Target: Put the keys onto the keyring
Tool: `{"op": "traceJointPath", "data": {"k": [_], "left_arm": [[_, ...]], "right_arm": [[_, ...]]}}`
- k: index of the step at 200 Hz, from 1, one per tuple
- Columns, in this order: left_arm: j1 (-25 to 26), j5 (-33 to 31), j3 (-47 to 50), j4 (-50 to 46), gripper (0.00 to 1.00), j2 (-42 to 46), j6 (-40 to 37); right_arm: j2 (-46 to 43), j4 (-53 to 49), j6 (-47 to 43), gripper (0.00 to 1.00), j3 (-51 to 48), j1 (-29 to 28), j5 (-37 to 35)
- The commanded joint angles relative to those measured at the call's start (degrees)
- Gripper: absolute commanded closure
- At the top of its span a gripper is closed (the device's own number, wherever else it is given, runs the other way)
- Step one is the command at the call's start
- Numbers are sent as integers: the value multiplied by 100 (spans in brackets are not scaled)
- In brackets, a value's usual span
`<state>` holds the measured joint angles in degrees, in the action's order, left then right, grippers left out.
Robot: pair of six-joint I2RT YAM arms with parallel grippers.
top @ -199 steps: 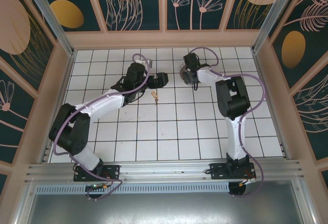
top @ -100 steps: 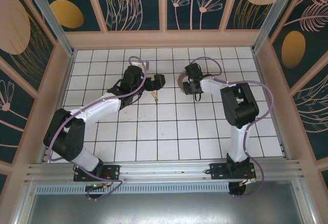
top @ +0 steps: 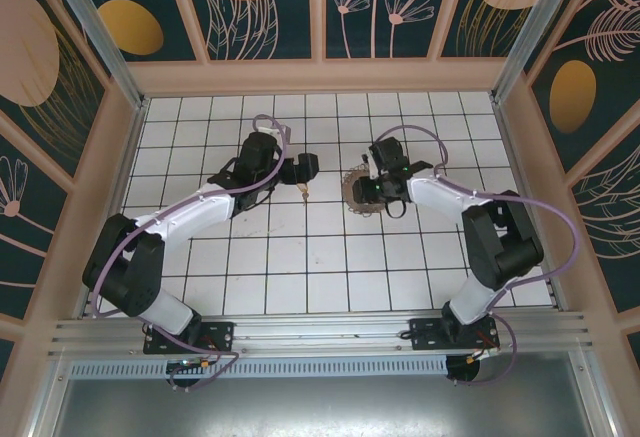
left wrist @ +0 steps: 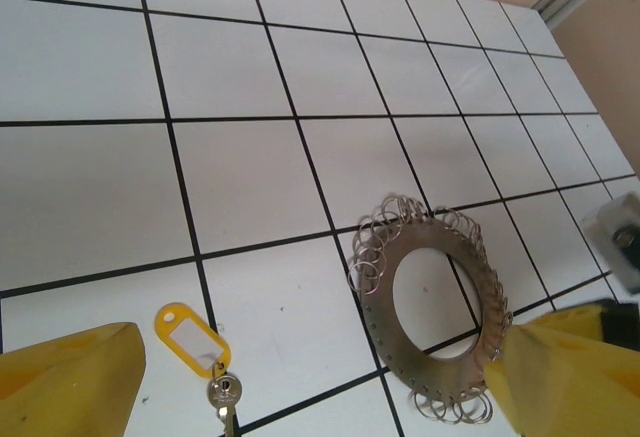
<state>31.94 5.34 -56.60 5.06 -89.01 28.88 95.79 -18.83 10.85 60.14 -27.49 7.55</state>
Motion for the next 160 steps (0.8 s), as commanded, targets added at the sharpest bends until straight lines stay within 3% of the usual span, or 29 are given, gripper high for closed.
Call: {"op": "traceJointPath", "data": {"k": [1, 51, 160], "left_arm": [[-3, 186, -7, -153, 9, -43, -190], [-4, 126, 205, -204, 10, 124, -188], [-4, 59, 122, -260, 12, 187, -304]], "right_arm": [[376, 124, -272, 53, 430, 37, 354], [1181, 344, -306, 66, 1083, 85, 1131], [1670, 626, -98, 71, 1178, 192, 923]]}}
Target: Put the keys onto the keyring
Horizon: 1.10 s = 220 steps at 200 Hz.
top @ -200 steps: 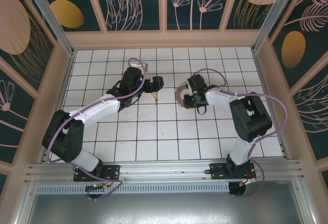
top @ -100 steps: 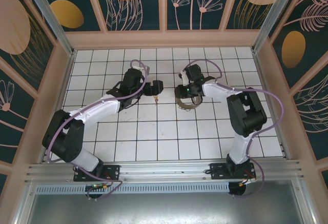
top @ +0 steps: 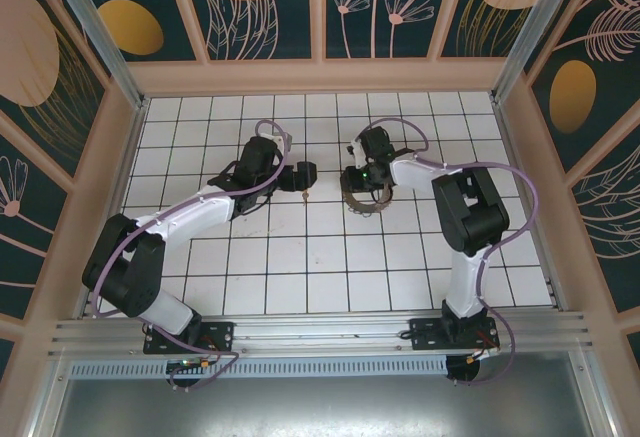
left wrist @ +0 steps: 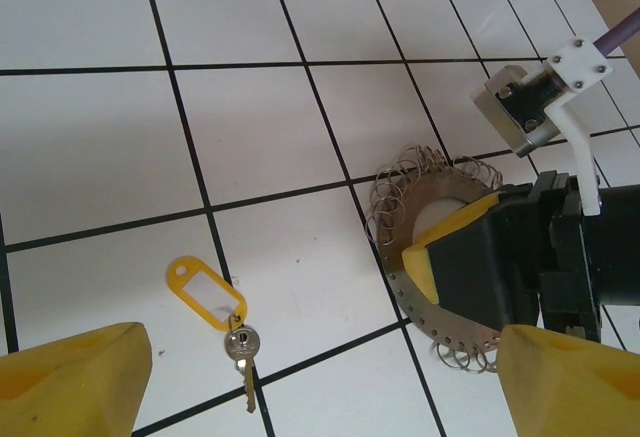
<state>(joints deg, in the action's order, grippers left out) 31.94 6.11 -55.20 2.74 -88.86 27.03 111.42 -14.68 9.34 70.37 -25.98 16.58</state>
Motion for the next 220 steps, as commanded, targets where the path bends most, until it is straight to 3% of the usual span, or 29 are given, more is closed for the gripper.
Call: {"op": "traceJointPath", "data": {"k": [1, 220], "left_arm": [[-4, -20, -18, -28, 12, 174, -119], [-5, -101, 42, 33, 14, 237, -59]], "right_arm": [[112, 211, 52, 71, 154, 45, 25], [601, 295, 117, 71, 566, -99, 23]]}}
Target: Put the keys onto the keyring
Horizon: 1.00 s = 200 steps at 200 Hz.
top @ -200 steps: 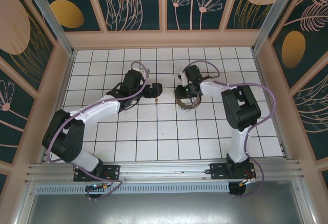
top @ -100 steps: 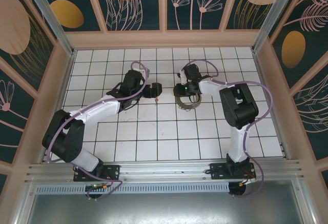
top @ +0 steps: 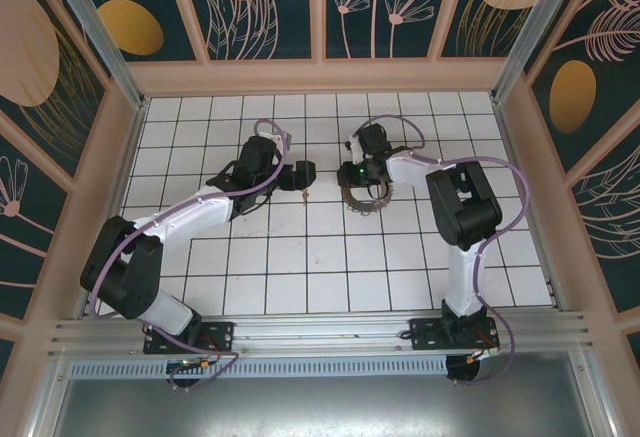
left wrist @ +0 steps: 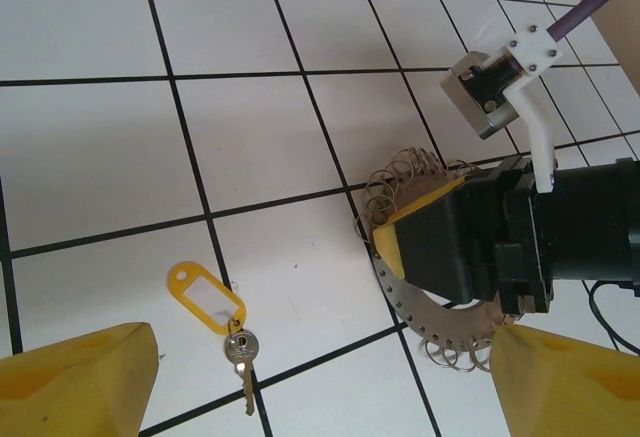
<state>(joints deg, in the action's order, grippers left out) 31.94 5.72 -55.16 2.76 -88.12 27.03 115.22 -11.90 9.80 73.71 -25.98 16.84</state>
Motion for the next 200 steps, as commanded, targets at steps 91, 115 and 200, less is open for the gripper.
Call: {"op": "traceJointPath", "data": {"k": [91, 115, 200], "left_arm": [[-5, -41, 57, 40, 15, 161, -32], [-4, -44, 54, 33, 15, 163, -33], [-4, -19, 10, -3, 15, 115, -14]], "right_arm": [[349, -170, -161, 71, 491, -289, -357], [444, -273, -274, 71, 598, -320, -527], [478, -251, -795, 72, 662, -373, -747]]}}
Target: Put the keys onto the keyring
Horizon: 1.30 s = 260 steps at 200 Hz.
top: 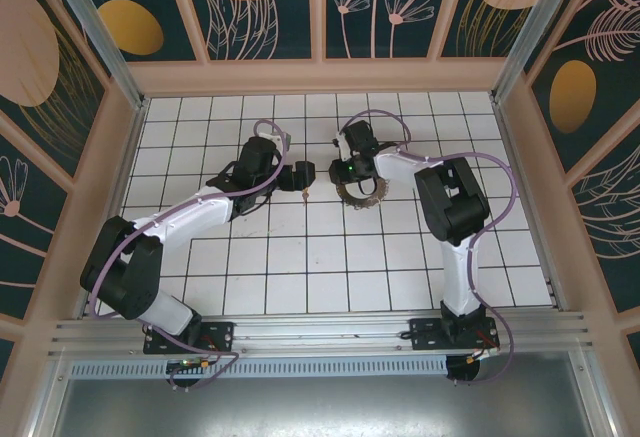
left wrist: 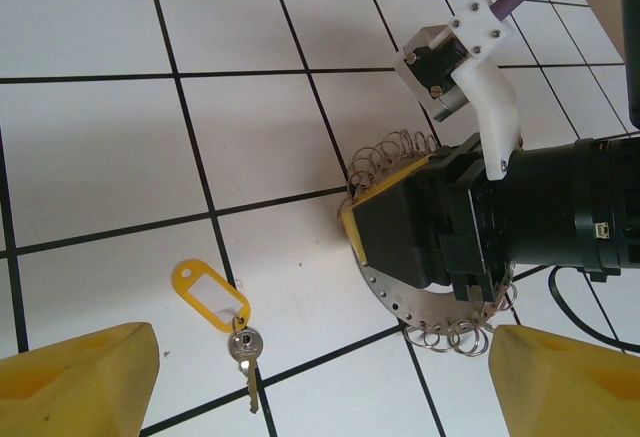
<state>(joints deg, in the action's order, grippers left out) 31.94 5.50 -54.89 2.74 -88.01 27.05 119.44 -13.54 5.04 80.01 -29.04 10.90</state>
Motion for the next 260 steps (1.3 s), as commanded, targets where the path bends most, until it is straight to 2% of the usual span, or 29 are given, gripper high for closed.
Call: {"op": "traceJointPath", "data": {"k": [1, 25, 51, 73, 109, 132, 178, 193, 224, 260], "left_arm": [[-9, 8, -15, -1, 15, 106, -16], [-4, 32, -49, -80, 15, 22, 2], [-17, 126, -247, -124, 23, -48, 62], [-15, 167, -423, -198, 29, -205, 60], [-18, 376, -860, -298, 30, -795, -51], [-18, 655, -1333, -427, 30, -1455, -268], [-13, 1041, -2196, -681, 32, -2488, -805], [-15, 1058, -2474, -843, 32, -2826, -943], [-13, 1128, -2809, -932, 41, -3278, -1152], [-20, 1245, -3072, -1015, 44, -3640, -1333]], "right_arm": [[46, -83, -323, 72, 24, -67, -147], [-196, 158, -494, 73, -195, -76, 70], [-609, 370, -539, 73, -582, -9, 361], [-1128, 505, -459, 72, -1075, 101, 584], [-2176, 777, -65, 67, -2003, 393, 974], [-2645, 857, 116, 56, -2428, 576, 1123], [-3423, 1230, 407, 19, -3248, 841, 1400], [-3633, 1454, 527, 10, -3512, 979, 1560], [-3719, 1849, 735, 1, -3747, 1217, 1834], [-3575, 2027, 768, 1, -3681, 1301, 1871]]}}
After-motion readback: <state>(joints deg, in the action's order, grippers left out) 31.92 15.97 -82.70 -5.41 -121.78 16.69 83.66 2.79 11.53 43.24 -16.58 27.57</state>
